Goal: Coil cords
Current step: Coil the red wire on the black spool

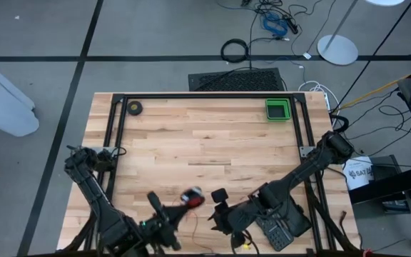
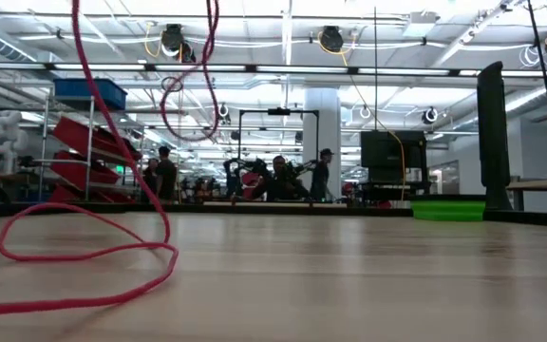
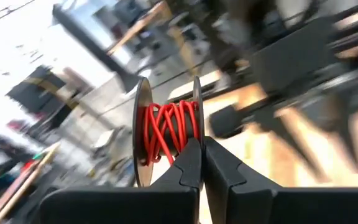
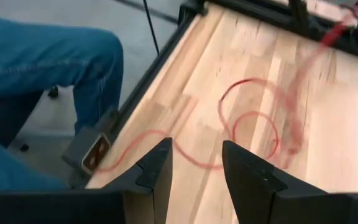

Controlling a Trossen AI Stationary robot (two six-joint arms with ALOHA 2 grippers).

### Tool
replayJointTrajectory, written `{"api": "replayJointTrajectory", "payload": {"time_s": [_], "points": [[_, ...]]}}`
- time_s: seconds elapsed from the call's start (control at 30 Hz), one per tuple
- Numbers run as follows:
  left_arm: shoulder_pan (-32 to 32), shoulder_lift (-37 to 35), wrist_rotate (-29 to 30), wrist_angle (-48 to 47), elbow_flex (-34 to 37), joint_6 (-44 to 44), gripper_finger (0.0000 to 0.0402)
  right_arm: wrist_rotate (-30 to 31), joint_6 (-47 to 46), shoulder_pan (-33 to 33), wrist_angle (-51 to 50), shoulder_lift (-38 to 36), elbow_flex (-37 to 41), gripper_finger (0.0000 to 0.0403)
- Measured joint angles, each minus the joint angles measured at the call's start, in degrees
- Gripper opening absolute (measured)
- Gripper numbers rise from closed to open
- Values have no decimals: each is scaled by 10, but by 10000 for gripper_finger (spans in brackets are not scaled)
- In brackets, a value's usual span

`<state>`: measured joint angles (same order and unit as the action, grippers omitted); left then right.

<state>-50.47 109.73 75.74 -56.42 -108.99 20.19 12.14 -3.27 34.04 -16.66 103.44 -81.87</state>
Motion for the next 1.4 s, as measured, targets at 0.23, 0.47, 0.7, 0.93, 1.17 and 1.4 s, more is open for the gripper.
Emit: {"api": "replayJointTrajectory", "payload": {"time_s": [0.23,0.47,0.7,0.93,1.17,1.4], "points": [[28,0,89,-298,0,345,8,1,-18,1,-73,-14,0,128],[67,-12,113,-326,77,465,8,58,-18,2,-145,-70,0,128],[110,-13,109,-219,154,577,8,116,-6,0,-225,-151,0,128],[146,-12,36,186,203,427,8,121,-6,5,-272,-240,0,128],[185,1,-222,615,213,-4,8,119,-5,6,-301,-300,0,128],[214,-2,-306,663,213,-170,8,139,-73,30,-350,-319,18,128]]}}
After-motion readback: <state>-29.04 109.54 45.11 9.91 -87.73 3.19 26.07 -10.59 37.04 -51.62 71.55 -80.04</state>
